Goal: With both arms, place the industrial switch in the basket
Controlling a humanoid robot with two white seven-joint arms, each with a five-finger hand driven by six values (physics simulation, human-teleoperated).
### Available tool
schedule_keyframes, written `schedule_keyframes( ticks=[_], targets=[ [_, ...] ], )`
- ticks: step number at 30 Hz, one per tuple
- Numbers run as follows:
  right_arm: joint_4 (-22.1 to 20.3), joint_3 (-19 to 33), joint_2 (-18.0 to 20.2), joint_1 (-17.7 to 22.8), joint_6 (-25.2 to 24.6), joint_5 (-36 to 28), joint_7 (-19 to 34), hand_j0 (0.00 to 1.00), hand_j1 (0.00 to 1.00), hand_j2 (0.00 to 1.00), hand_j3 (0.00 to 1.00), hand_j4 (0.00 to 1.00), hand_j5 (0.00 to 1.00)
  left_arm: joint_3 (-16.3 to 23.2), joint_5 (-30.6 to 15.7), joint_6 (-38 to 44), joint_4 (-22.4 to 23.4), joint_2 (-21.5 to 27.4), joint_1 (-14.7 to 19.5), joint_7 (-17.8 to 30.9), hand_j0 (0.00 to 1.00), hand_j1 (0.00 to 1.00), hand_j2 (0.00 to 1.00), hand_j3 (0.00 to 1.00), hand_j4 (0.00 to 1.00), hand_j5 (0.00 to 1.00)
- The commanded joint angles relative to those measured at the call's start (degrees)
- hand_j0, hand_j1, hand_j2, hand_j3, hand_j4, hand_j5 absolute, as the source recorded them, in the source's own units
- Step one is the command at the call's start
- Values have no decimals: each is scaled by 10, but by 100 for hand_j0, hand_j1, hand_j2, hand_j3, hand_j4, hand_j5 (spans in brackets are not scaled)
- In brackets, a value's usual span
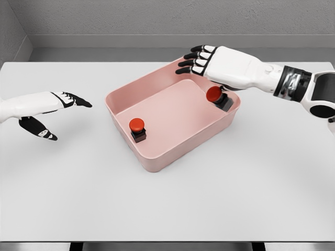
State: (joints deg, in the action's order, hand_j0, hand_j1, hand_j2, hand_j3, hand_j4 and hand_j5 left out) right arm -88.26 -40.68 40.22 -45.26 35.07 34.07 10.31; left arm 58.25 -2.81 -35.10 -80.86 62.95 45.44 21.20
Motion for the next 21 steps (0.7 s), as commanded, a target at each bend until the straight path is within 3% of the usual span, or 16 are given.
schedule_keyframes(
  ticks=[1,6,10,21],
  targets=[
    [-17,0,0,0,-1,-8,0,100,100,100,100,100,100,-1,-4,1,0,1,0,0,100,100,100,100,100,100],
    [-22,2,1,0,-1,-16,0,100,100,100,100,100,100,-1,-4,1,0,2,0,0,100,100,100,100,100,100],
    [-53,3,0,-1,-1,-29,0,100,100,100,100,100,100,-1,-4,1,0,1,0,0,100,100,100,100,100,100],
    [-34,6,2,0,-1,-28,0,100,100,100,100,100,100,1,-4,1,1,-1,-3,0,100,100,100,100,100,100]
  ],
)
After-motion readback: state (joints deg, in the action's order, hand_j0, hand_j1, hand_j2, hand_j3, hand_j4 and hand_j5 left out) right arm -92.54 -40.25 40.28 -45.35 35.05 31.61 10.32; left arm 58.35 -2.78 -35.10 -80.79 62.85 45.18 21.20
